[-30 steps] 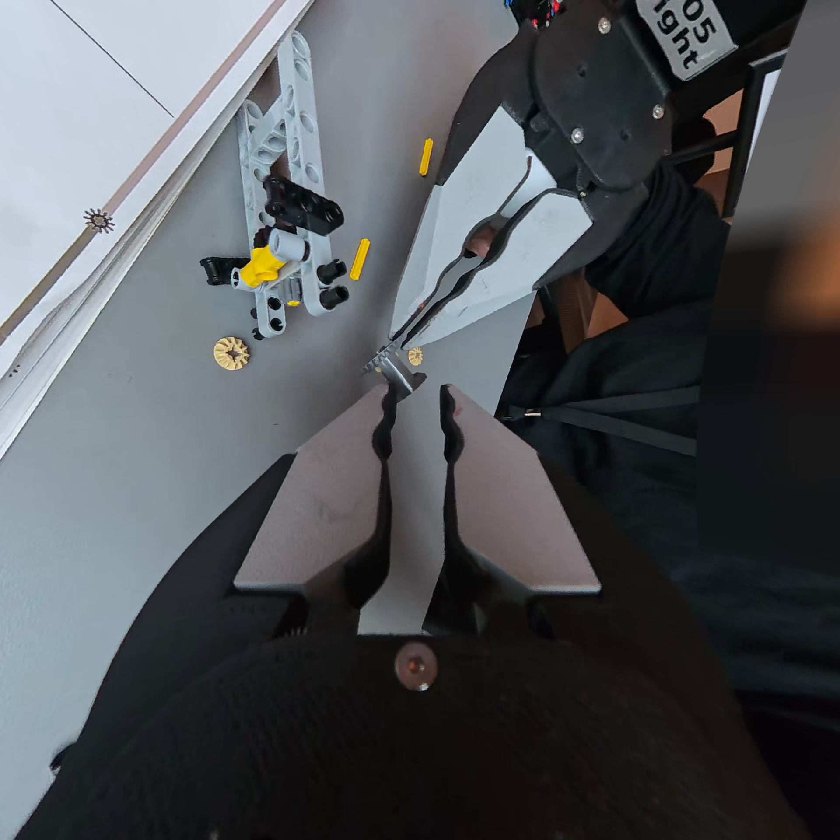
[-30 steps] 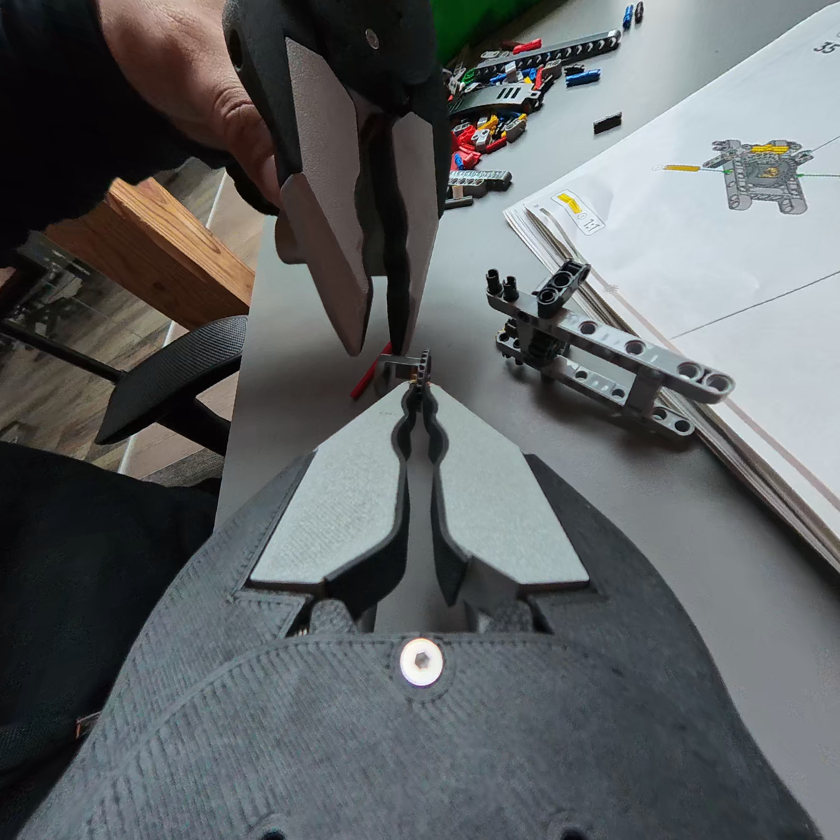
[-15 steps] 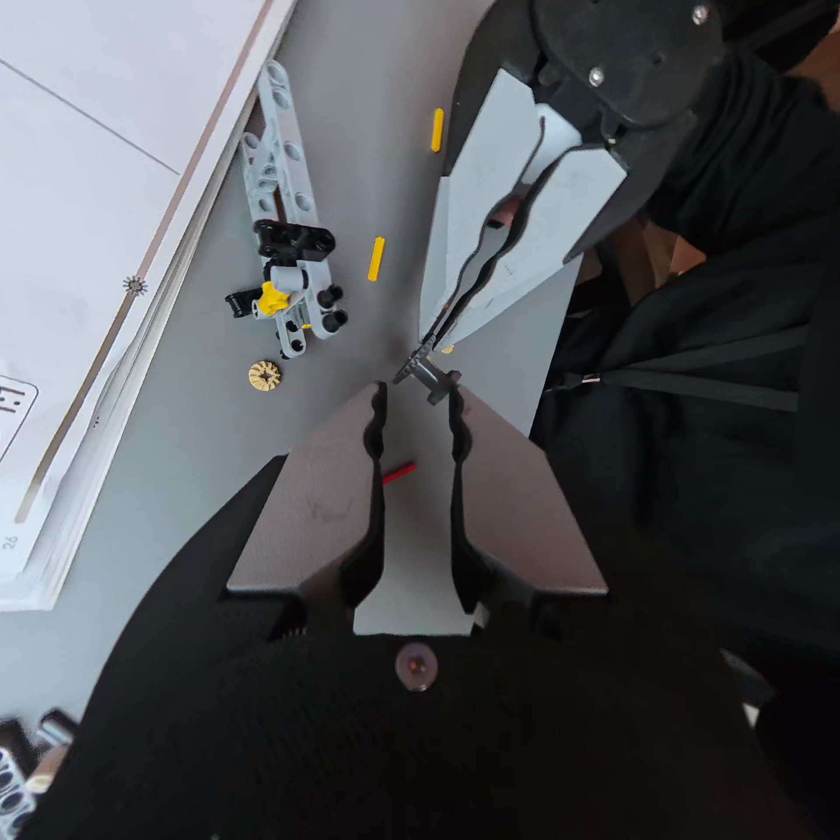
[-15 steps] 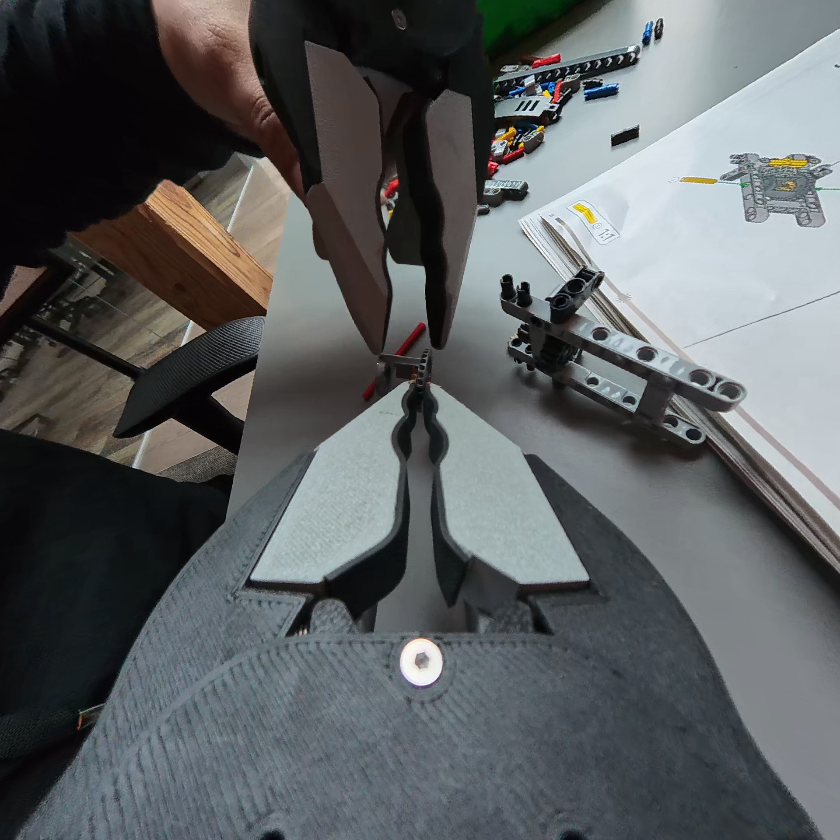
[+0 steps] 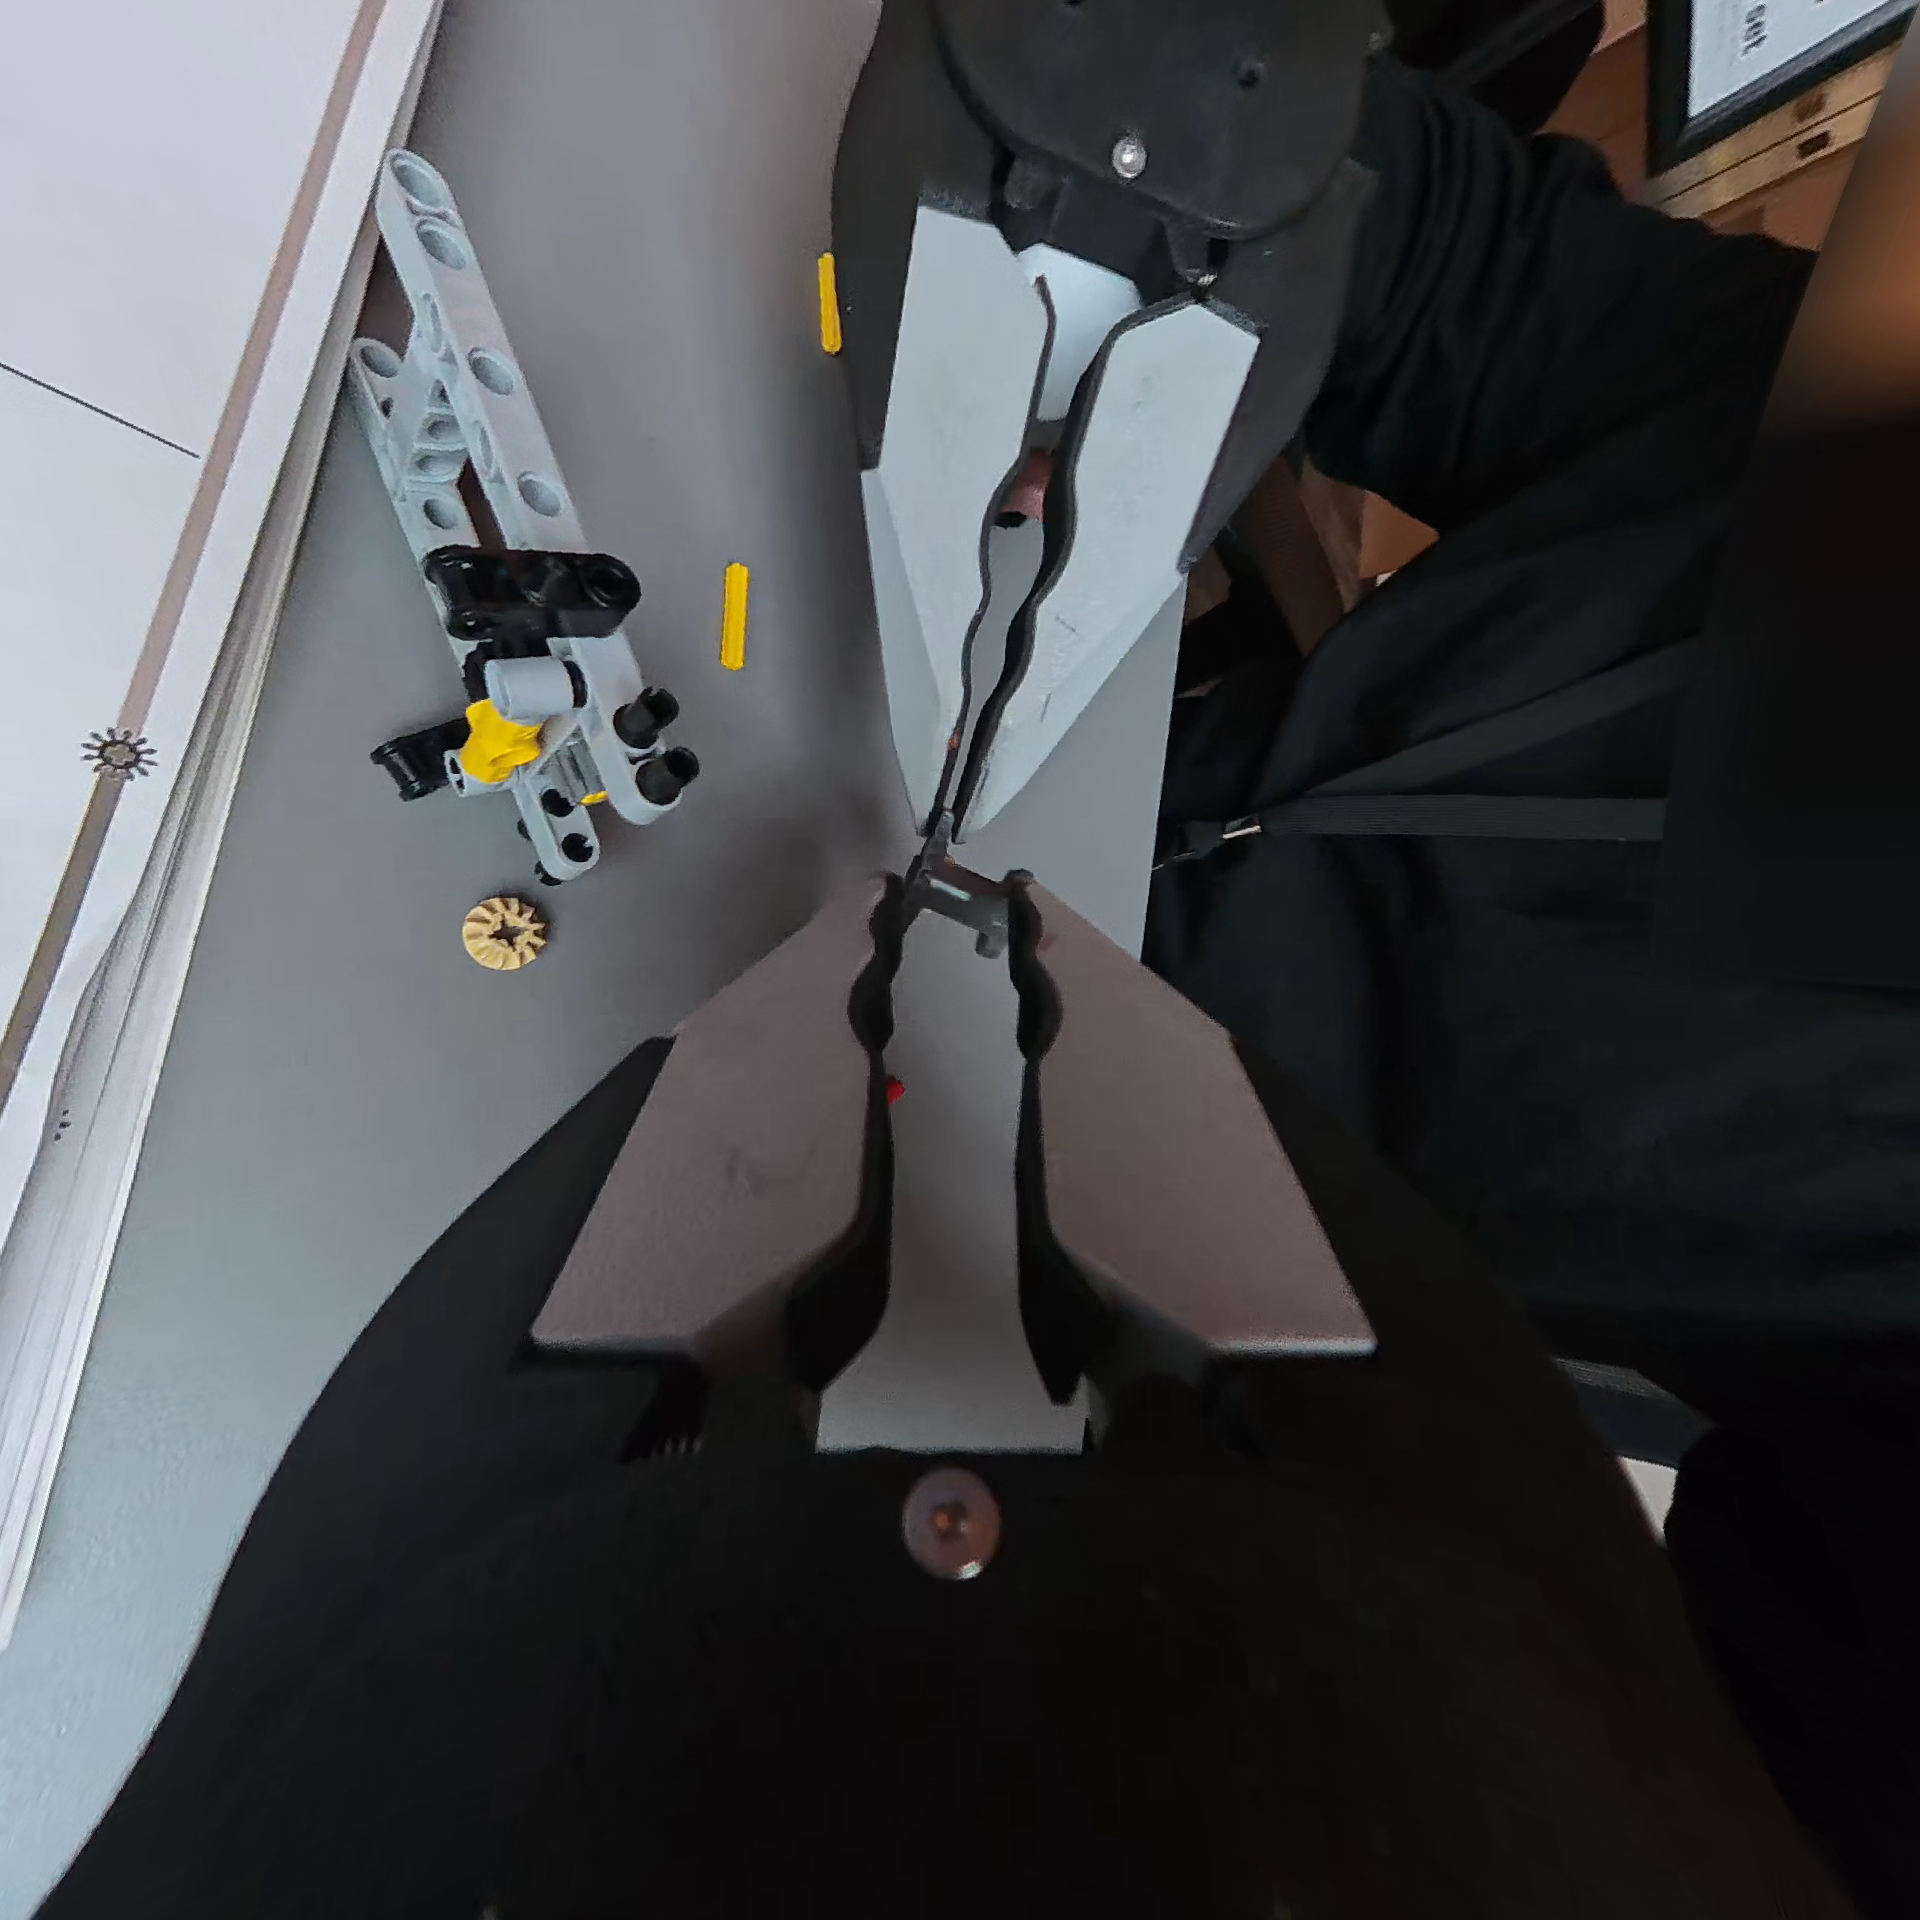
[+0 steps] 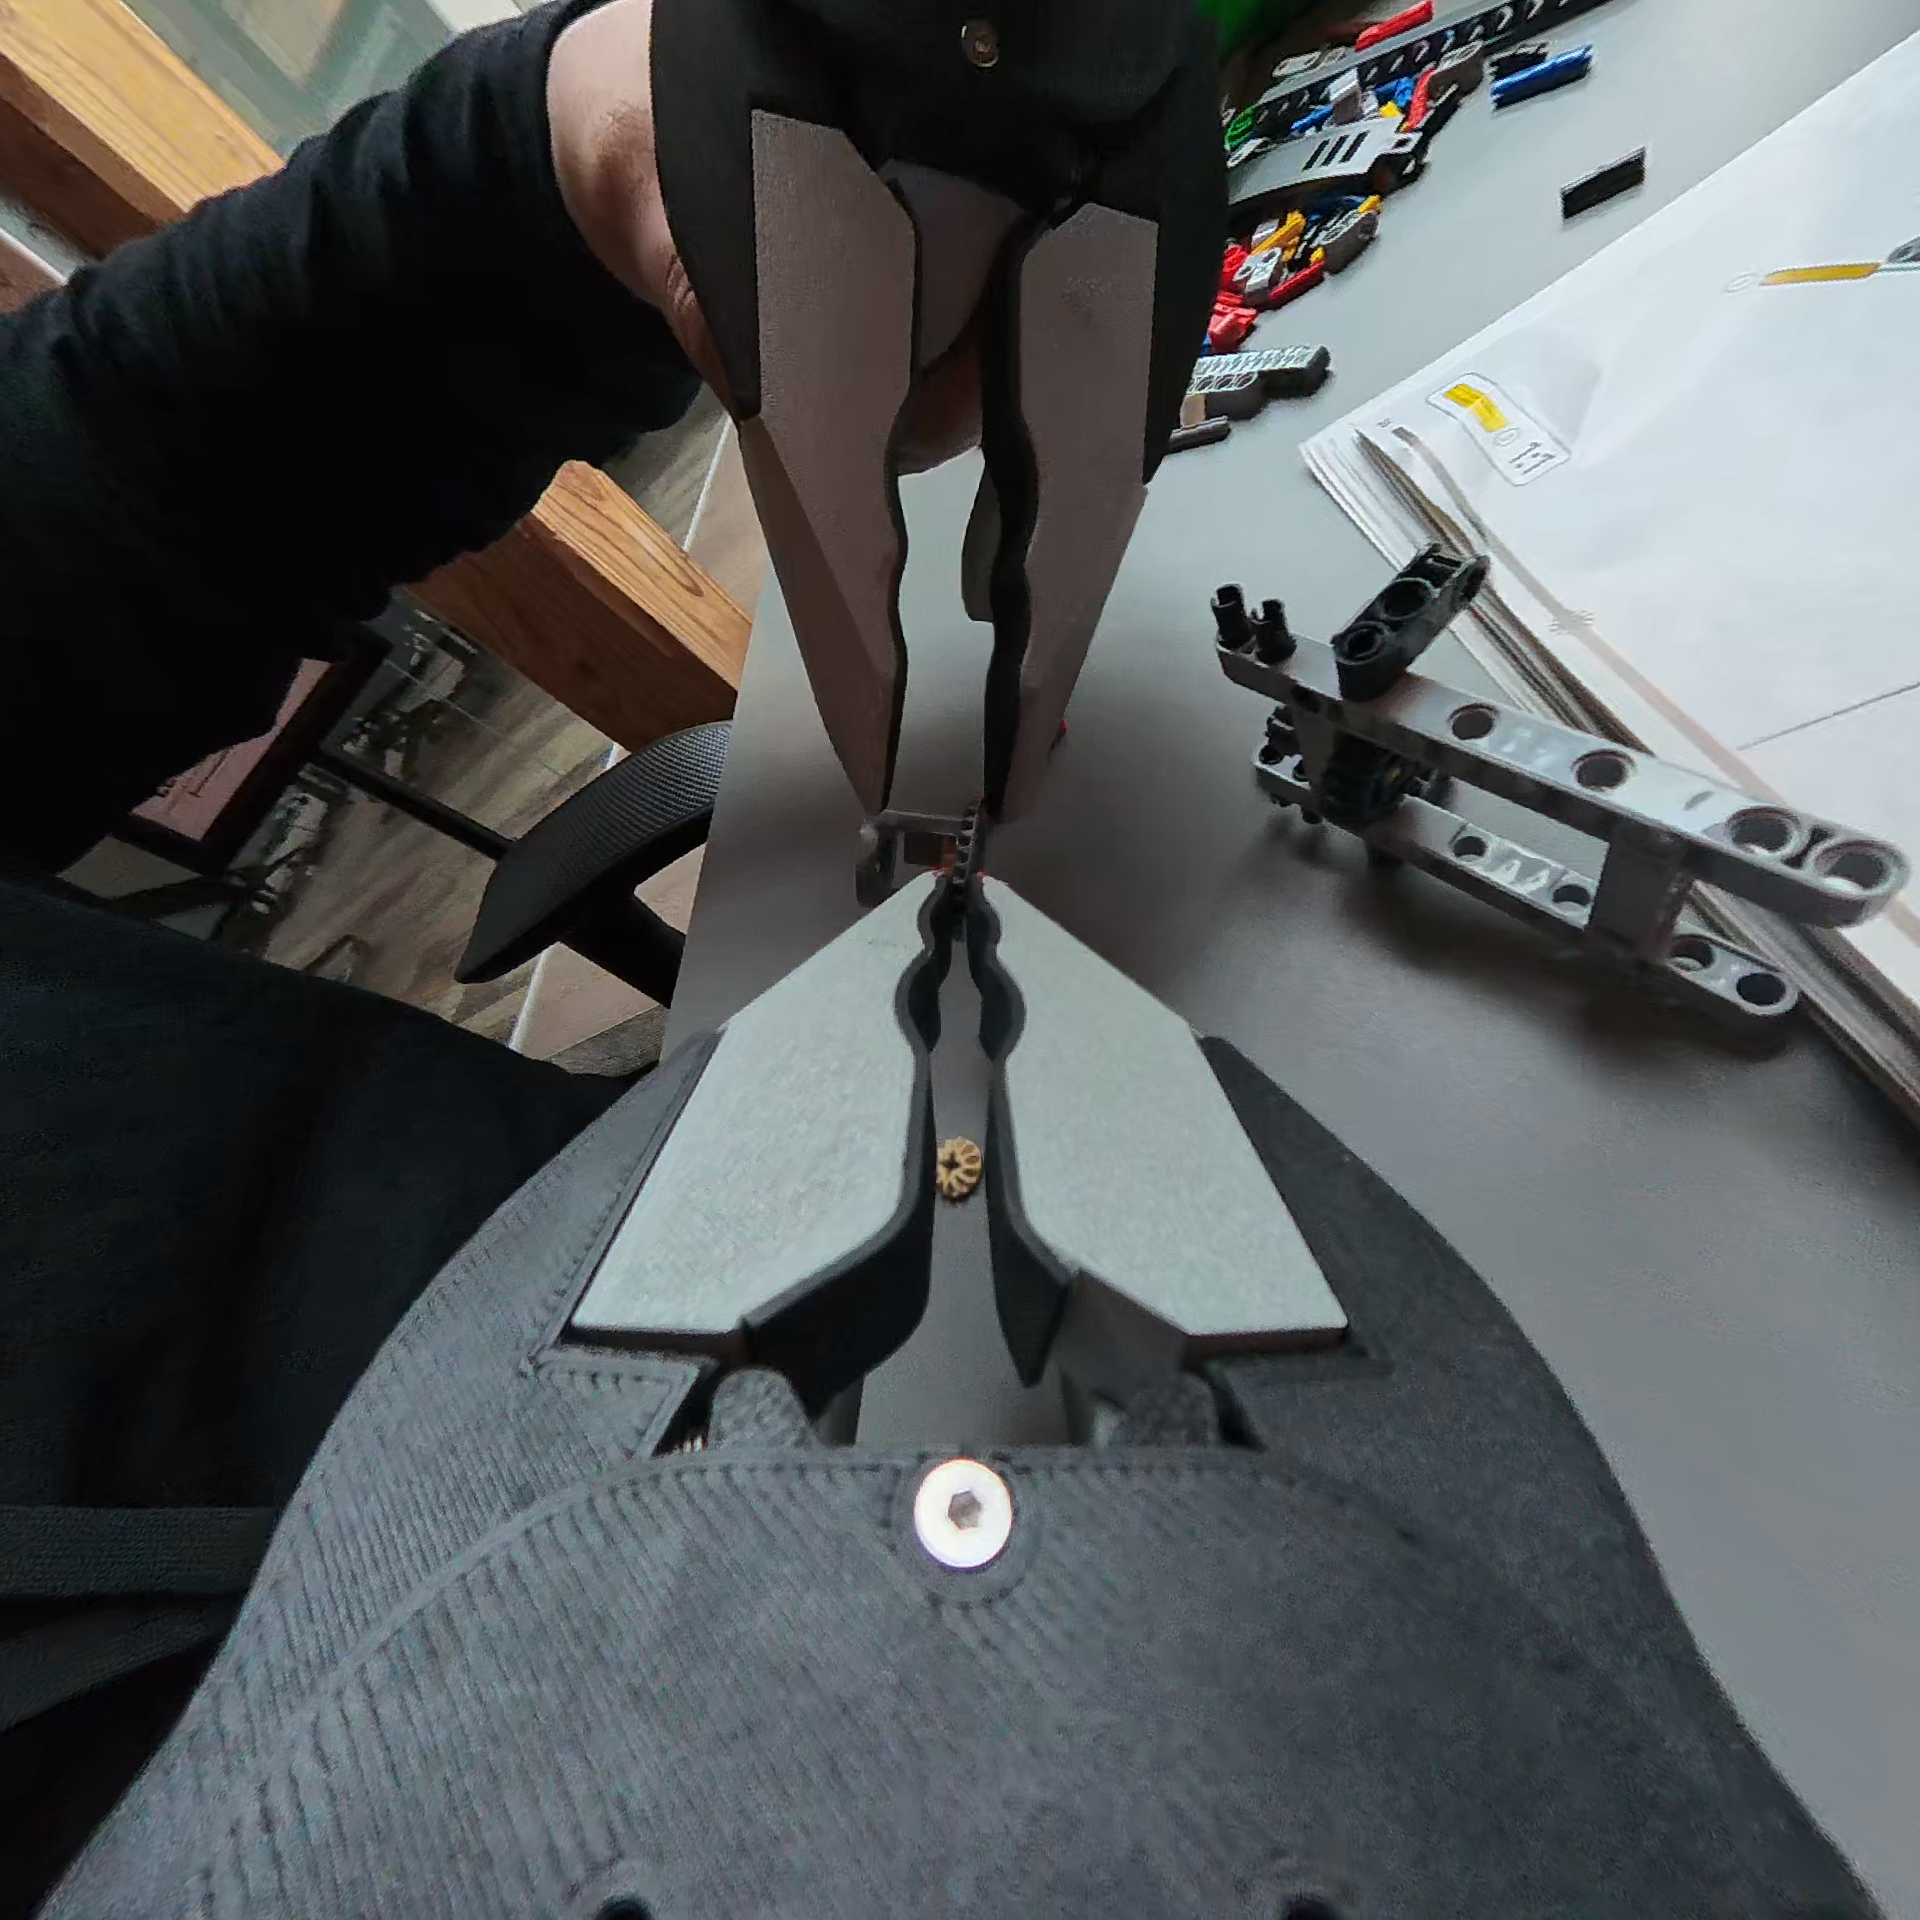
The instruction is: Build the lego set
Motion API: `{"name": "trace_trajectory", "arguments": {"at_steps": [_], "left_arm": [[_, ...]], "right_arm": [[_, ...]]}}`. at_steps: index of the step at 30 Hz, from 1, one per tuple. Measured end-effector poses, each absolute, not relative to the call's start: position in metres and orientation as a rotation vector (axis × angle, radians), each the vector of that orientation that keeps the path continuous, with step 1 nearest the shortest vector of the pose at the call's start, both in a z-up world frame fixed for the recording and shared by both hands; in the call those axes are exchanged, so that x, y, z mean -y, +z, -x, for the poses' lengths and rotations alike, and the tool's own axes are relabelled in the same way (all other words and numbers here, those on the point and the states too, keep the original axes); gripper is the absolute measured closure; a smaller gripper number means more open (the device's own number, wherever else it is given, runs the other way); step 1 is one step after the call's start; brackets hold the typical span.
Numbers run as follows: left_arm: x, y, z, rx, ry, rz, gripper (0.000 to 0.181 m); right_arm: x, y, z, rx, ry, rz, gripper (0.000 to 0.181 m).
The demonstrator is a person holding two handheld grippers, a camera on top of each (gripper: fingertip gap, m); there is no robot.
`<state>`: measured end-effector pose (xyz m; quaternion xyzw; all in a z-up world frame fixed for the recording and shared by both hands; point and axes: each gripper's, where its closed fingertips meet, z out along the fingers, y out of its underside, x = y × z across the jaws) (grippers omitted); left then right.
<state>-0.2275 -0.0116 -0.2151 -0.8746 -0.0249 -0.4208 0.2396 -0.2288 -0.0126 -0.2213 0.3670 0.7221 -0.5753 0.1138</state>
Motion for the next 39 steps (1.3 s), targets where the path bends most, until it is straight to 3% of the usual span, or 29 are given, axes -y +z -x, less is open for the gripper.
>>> {"name": "trace_trajectory", "arguments": {"at_steps": [16, 26, 39], "left_arm": [[0.022, -0.221, 0.216, -0.05, -1.18, 2.396, 0.181], [0.022, -0.223, 0.211, -0.205, -1.114, 2.4, 0.181], [0.023, -0.236, 0.217, -0.343, -0.851, 2.473, 0.181]], "right_arm": [[0.021, -0.221, 0.219, -2.125, -1.666, -0.996, 0.181], [0.02, -0.218, 0.218, -2.04, -1.67, -0.994, 0.181], [-0.017, -0.231, 0.18, -2.382, -1.587, -0.847, 0.162]]}}
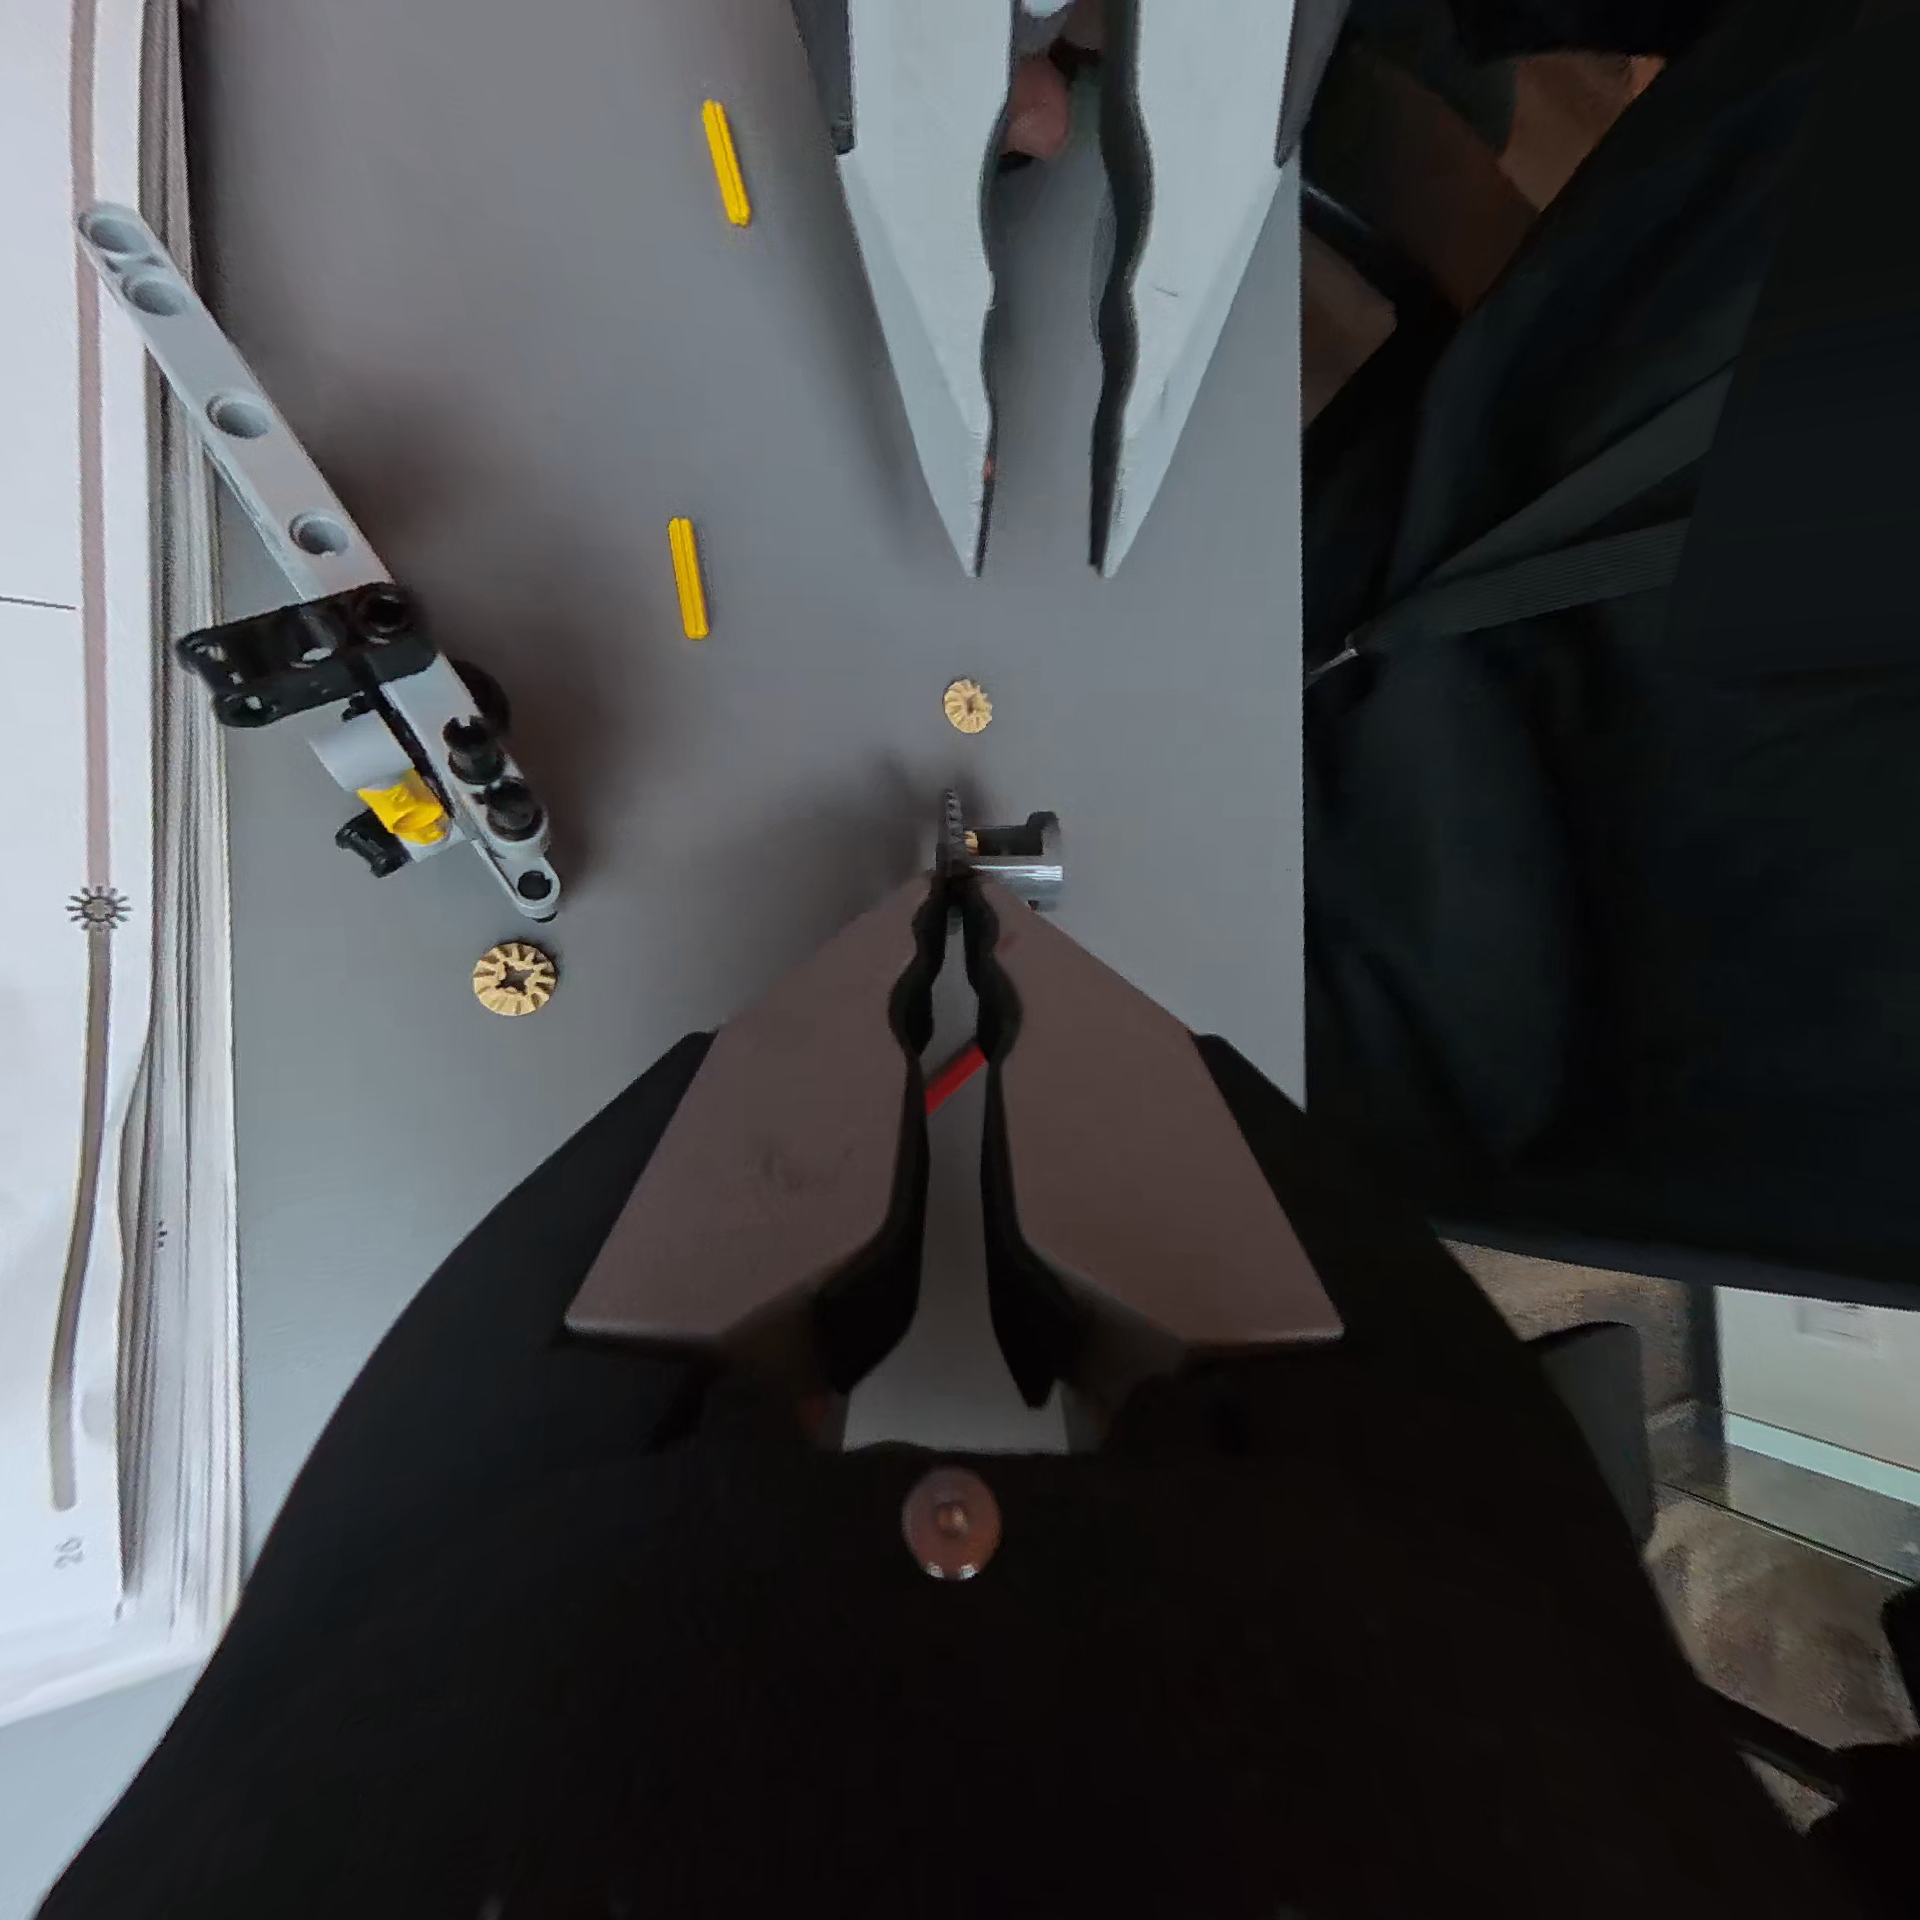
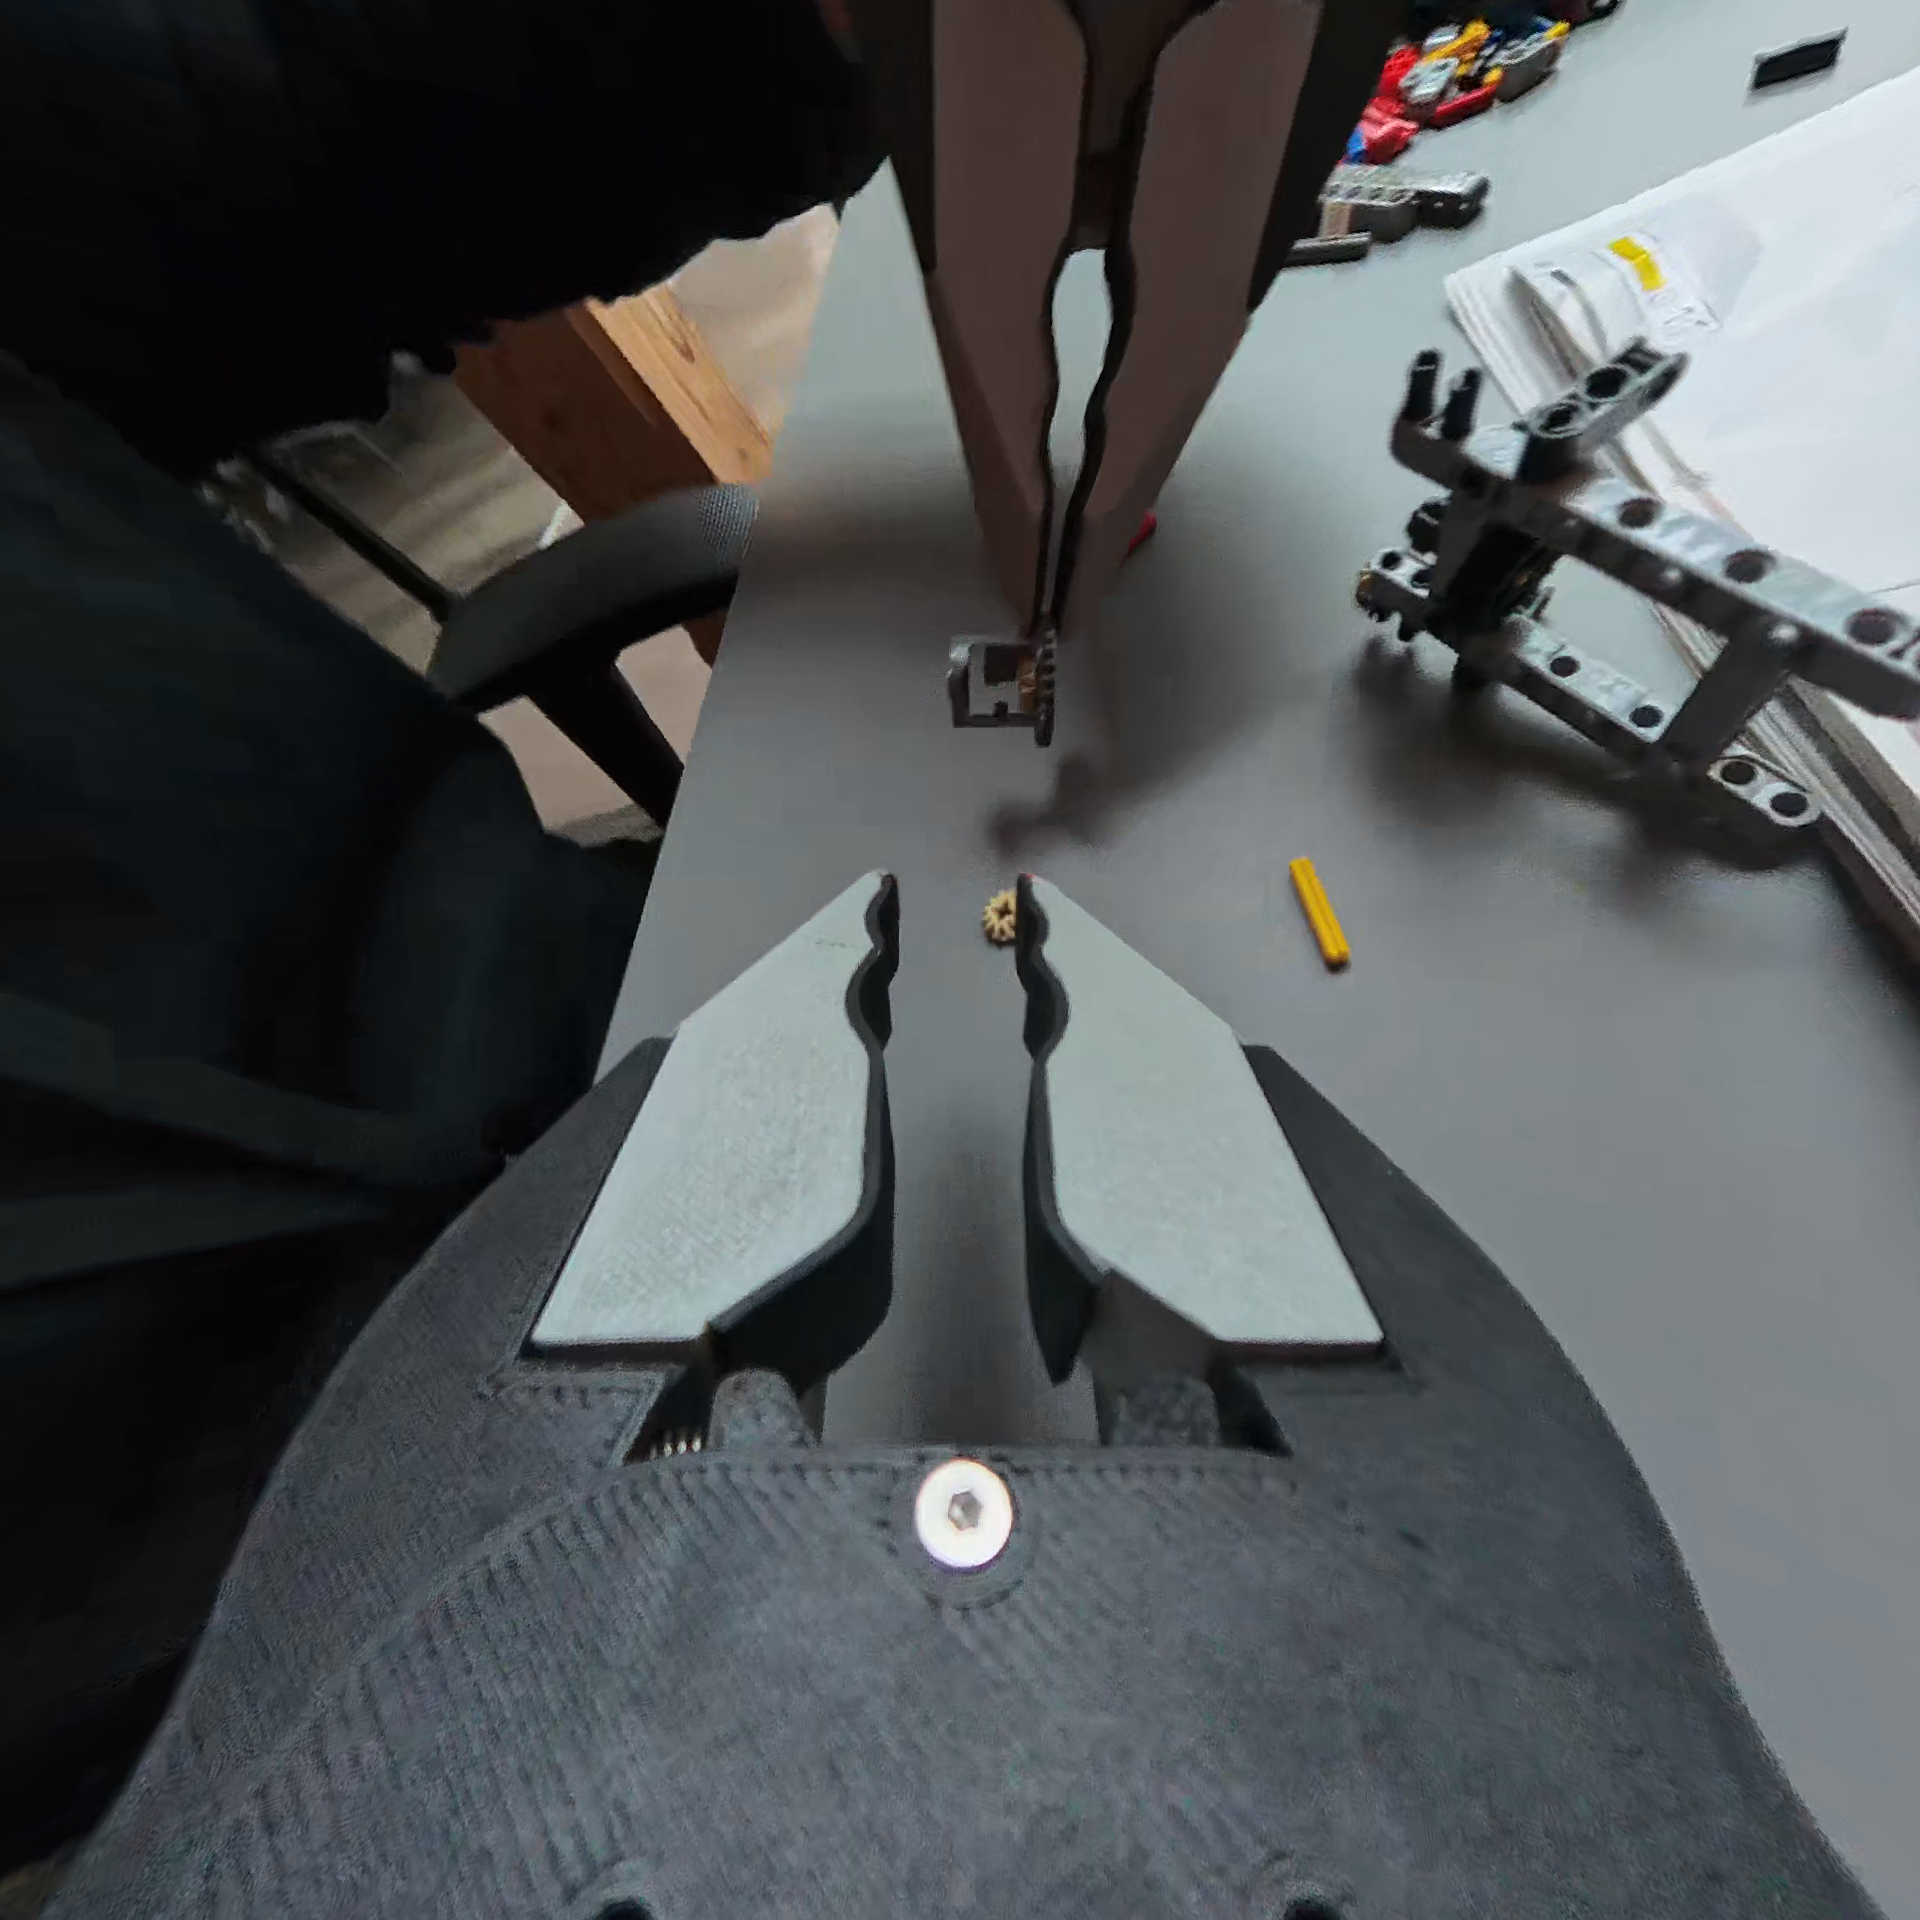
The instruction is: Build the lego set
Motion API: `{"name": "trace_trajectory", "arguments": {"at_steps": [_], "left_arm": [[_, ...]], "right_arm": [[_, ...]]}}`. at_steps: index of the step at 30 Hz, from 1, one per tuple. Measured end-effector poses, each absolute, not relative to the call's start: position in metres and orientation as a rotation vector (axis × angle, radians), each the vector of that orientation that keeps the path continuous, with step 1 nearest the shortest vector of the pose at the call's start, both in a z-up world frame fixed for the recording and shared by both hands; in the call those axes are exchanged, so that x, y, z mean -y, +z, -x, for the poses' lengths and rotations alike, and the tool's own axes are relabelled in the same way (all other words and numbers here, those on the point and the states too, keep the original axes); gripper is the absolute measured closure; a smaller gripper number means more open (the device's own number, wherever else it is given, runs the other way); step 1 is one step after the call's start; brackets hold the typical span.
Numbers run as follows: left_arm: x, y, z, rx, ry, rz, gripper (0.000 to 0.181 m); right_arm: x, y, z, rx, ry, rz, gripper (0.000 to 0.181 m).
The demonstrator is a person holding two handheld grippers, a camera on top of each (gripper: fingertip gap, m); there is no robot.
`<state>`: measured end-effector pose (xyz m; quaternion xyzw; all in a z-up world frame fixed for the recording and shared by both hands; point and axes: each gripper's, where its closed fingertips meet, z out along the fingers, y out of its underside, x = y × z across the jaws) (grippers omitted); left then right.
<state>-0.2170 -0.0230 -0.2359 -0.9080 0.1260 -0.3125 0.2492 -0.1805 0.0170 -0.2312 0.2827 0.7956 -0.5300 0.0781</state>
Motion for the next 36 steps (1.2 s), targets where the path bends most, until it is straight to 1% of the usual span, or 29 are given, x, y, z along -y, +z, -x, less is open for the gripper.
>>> {"name": "trace_trajectory", "arguments": {"at_steps": [3, 7, 15, 23, 36], "left_arm": [[0.022, -0.237, 0.217, -0.384, -0.788, 2.477, 0.181], [0.021, -0.244, 0.218, -0.417, -0.692, 2.498, 0.181], [0.024, -0.244, 0.214, -0.439, -0.538, 2.52, 0.181], [0.024, -0.24, 0.21, -0.425, -0.502, 2.532, 0.181], [0.025, -0.237, 0.205, -0.572, -0.382, 2.535, 0.181]], "right_arm": [[-0.019, -0.238, 0.176, -2.54, -1.542, -0.78, 0.164], [-0.014, -0.25, 0.174, -2.655, -1.445, -0.719, 0.162], [-0.014, -0.249, 0.176, -2.614, -1.455, -0.77, 0.16], [-0.01, -0.253, 0.17, -2.636, -1.411, -0.752, 0.161], [-0.018, -0.253, 0.17, -2.712, -1.417, -0.7, 0.16]]}}
